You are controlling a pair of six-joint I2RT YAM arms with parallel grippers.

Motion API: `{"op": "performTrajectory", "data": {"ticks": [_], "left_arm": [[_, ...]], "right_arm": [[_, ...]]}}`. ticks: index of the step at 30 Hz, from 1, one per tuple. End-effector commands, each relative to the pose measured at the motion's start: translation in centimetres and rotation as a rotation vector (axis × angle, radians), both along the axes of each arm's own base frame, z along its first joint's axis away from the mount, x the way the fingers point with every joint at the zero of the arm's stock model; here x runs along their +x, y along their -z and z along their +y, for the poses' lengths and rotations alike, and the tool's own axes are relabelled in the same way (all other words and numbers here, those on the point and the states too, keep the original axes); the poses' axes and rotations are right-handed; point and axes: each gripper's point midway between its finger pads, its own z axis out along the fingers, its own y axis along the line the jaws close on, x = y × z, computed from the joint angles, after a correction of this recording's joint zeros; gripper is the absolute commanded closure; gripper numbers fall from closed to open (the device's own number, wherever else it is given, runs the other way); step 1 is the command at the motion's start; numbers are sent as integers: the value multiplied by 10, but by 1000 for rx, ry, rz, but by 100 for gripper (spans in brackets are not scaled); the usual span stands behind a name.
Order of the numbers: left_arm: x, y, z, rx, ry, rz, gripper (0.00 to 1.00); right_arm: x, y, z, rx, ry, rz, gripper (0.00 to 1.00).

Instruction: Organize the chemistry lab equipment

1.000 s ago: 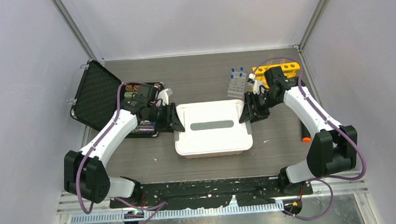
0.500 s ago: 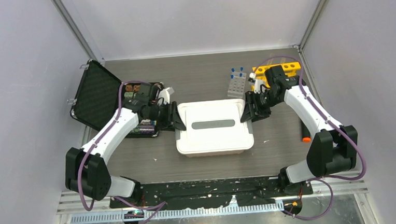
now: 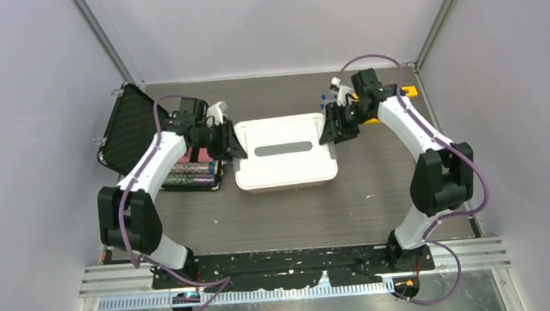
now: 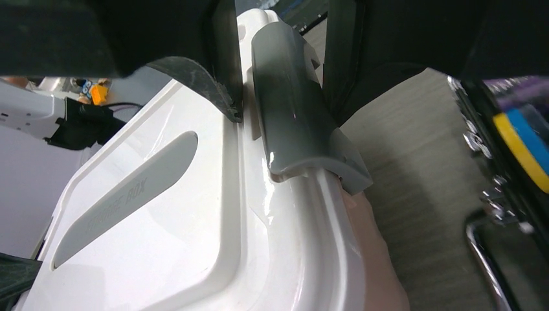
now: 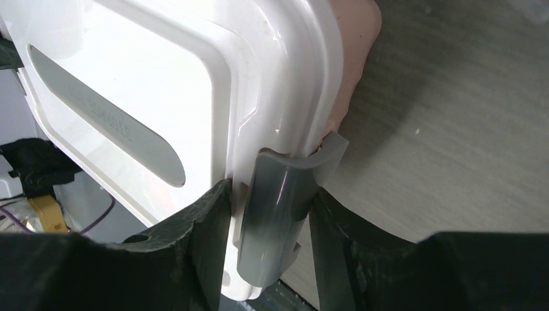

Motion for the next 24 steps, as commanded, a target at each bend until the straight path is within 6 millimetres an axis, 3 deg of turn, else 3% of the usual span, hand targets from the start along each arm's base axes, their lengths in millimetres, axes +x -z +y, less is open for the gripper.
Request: {"op": "performTrajectory", "data": {"ticks": [1, 9, 15, 24], "left_arm": [[60, -27, 3, 8, 31, -233, 100], [102, -28, 21, 13, -20, -250, 100], [134, -36, 23, 29, -4, -293, 99], [162, -35, 22, 11, -17, -304, 95]], "right_arm": [[54, -23, 32, 52, -51, -194, 73], [92, -22, 57, 69, -63, -224, 67], [117, -22, 59, 49, -46, -252, 63], [141, -13, 60, 23, -34, -273, 54]]}}
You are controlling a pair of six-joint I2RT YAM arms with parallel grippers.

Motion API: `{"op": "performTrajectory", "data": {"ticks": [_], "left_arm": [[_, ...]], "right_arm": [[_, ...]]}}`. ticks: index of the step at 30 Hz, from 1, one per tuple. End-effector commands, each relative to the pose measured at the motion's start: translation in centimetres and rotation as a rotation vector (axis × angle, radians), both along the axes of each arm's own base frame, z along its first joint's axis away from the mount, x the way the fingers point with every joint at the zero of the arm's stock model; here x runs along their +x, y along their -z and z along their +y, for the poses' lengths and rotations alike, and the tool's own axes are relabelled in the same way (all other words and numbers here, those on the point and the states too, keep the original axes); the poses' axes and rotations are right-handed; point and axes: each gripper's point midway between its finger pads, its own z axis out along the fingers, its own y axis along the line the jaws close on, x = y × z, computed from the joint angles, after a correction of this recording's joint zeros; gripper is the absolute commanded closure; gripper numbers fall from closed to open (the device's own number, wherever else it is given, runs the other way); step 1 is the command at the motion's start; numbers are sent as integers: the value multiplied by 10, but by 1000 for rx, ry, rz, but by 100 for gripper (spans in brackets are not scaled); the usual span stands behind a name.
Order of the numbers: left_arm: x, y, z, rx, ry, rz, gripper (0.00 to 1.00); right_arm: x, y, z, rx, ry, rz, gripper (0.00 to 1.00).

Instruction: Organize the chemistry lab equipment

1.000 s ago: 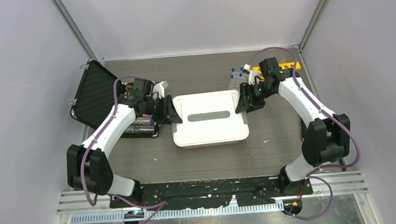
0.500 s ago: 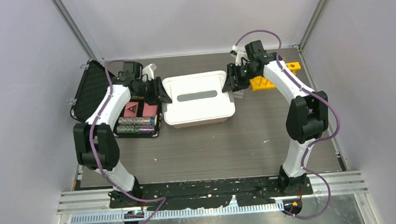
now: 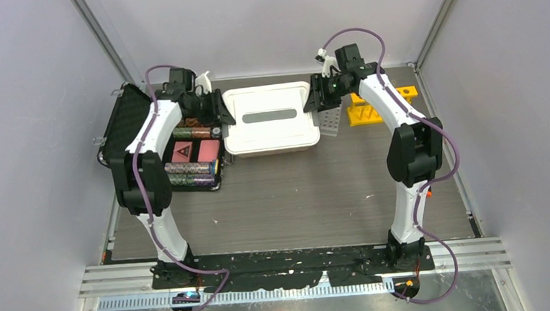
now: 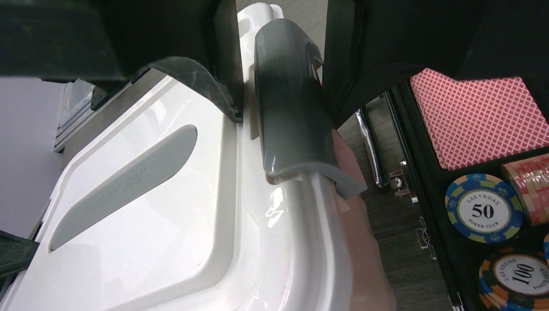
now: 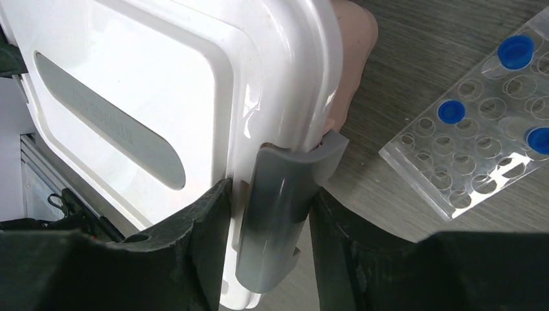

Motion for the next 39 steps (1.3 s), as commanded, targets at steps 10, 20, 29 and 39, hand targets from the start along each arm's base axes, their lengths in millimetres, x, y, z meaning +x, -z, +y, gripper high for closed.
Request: {"op": "performTrajectory", "data": {"ticks": [10, 20, 29, 39], "left_arm": [[51, -34, -14, -23, 35, -196, 48], [71, -89, 20, 28, -22, -359, 0], [33, -172, 51, 217, 53, -574, 0], [-47, -195, 83, 407, 26, -688, 0]], "right_arm": [[37, -21, 12, -34, -33, -161, 21], [44, -99, 21, 30, -96, -364, 4], [18, -202, -19, 41, -62, -695, 5], [-65, -201, -116, -129, 186, -796, 5]]}}
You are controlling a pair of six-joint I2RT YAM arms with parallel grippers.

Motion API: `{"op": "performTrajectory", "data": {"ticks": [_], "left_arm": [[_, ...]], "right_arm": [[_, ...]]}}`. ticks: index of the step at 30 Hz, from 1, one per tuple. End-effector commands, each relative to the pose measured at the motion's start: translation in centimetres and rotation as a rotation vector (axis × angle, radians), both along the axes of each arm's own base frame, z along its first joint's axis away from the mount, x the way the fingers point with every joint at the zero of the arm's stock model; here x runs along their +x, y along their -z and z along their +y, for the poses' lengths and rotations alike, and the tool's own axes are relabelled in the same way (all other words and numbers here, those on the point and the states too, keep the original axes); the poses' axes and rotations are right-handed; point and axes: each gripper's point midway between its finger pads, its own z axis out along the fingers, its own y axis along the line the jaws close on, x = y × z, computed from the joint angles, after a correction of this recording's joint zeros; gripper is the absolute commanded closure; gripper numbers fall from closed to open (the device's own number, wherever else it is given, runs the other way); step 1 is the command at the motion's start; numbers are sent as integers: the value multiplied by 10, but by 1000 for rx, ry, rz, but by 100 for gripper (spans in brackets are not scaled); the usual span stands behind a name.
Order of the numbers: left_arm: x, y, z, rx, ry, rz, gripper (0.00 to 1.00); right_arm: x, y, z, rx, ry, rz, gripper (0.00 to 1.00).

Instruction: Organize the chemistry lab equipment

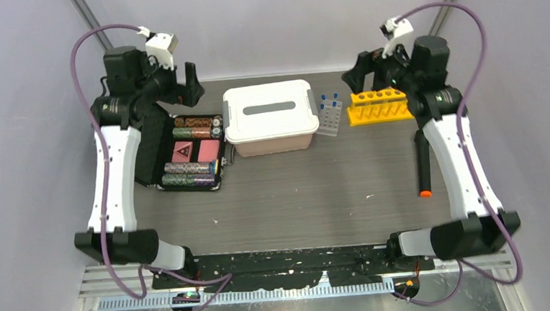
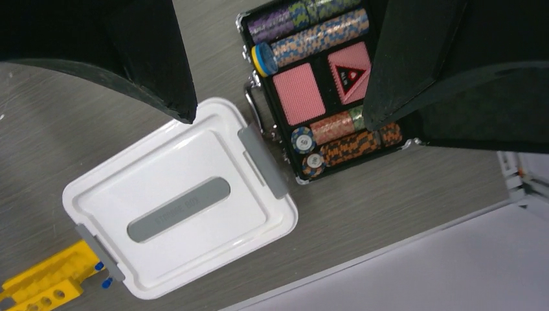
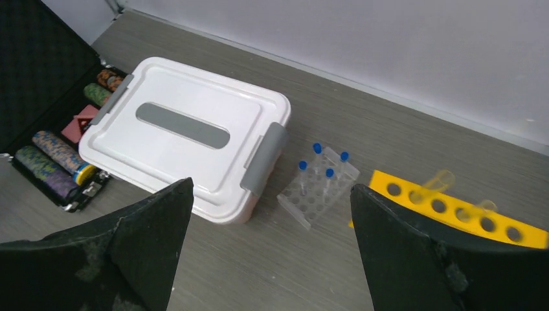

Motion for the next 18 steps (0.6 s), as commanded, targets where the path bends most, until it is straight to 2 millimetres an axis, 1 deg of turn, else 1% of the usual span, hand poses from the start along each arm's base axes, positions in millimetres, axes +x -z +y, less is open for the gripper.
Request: {"op": "performTrajectory", "data": {"ticks": [1, 2, 3, 4, 5, 6, 7, 8, 9, 11, 12, 14, 16, 18], "left_arm": [[-37, 12, 15, 107, -14, -18, 0], [-45, 18, 17, 115, -21, -8, 0], [-55, 27, 19, 122, -25, 6, 0], [-63, 35, 21, 131, -28, 17, 0], [-71, 48, 23, 143, -33, 39, 0], [-78, 60, 25, 151, -37, 60, 0], [-85, 74, 27, 158, -43, 88, 0], [-91, 87, 28, 164, -48, 110, 0], [-98, 103, 29, 168, -49, 139, 0], [-108, 126, 30, 173, -47, 176, 0], [-112, 138, 31, 176, -49, 196, 0], [-117, 152, 31, 174, -51, 224, 0], [-120, 163, 32, 181, -57, 246, 1], [-119, 167, 37, 194, -84, 255, 0]], "right_arm": [[-40, -2, -30, -94, 117, -93, 5], [-45, 20, -39, -137, 151, -63, 5], [-57, 17, -46, -154, 180, -82, 5], [-62, 40, -49, -189, 173, -49, 5], [-73, 44, -52, -217, 162, -58, 5], [-78, 68, -52, -234, 149, -11, 5], [-85, 75, -52, -249, 137, 0, 5], [-90, 97, -53, -263, 127, 46, 5], [-94, 108, -54, -280, 117, 72, 5], [-102, 141, -56, -311, 101, 151, 5], [-103, 150, -57, -321, 101, 179, 5], [-104, 164, -61, -341, 110, 217, 5], [-104, 171, -61, -346, 106, 238, 5], [-104, 173, -59, -339, 93, 244, 5]]}}
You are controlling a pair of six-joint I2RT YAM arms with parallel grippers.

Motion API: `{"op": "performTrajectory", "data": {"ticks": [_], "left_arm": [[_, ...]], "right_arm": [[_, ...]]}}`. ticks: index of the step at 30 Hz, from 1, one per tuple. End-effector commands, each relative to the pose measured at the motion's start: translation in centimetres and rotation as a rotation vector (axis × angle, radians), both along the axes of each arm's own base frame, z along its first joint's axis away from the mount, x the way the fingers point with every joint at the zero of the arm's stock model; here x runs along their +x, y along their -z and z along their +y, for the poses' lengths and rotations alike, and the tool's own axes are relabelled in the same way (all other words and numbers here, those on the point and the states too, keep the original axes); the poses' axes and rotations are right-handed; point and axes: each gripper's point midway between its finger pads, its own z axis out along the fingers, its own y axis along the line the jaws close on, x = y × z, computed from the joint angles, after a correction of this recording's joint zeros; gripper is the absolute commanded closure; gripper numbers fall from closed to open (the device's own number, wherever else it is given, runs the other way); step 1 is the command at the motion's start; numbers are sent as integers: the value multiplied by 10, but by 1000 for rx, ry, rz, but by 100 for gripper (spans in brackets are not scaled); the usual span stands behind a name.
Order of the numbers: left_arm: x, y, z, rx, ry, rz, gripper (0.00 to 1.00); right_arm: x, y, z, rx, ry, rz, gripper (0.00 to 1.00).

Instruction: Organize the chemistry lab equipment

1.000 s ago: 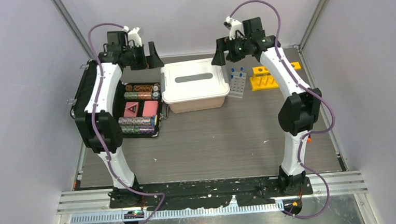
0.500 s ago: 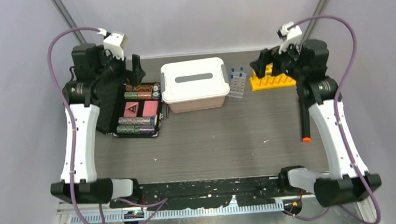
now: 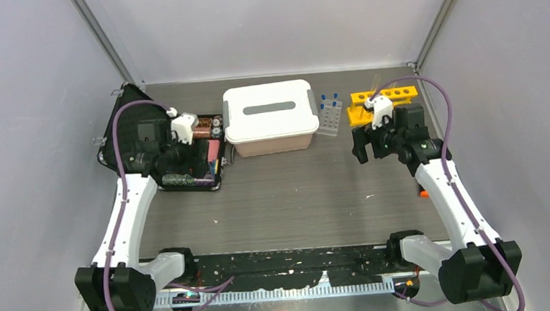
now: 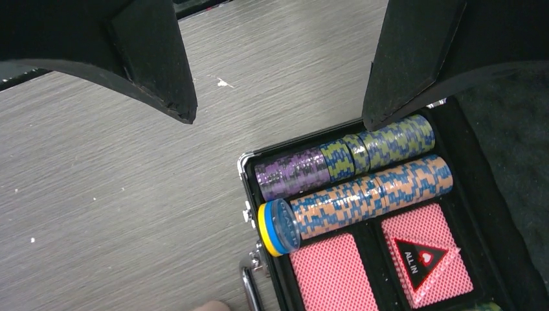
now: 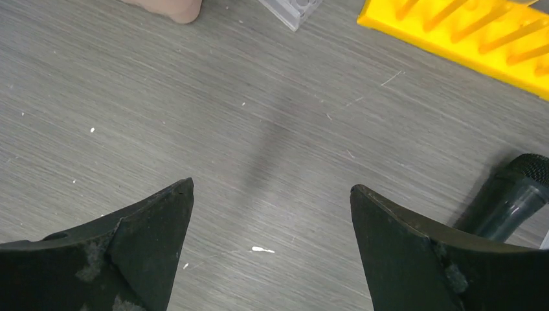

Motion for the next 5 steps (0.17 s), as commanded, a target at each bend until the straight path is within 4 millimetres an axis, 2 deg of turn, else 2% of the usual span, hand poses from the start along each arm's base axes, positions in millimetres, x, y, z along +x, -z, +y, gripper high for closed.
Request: {"op": "performTrajectory", "data": {"ticks": [1, 5], "left_arm": [[10, -13, 8, 33, -41, -86, 0], [9, -21, 14, 51, -80, -64, 0]], "right_arm": [[7, -12, -2, -19, -13, -53, 5], [7, -23, 4, 25, -9, -53, 5]]}}
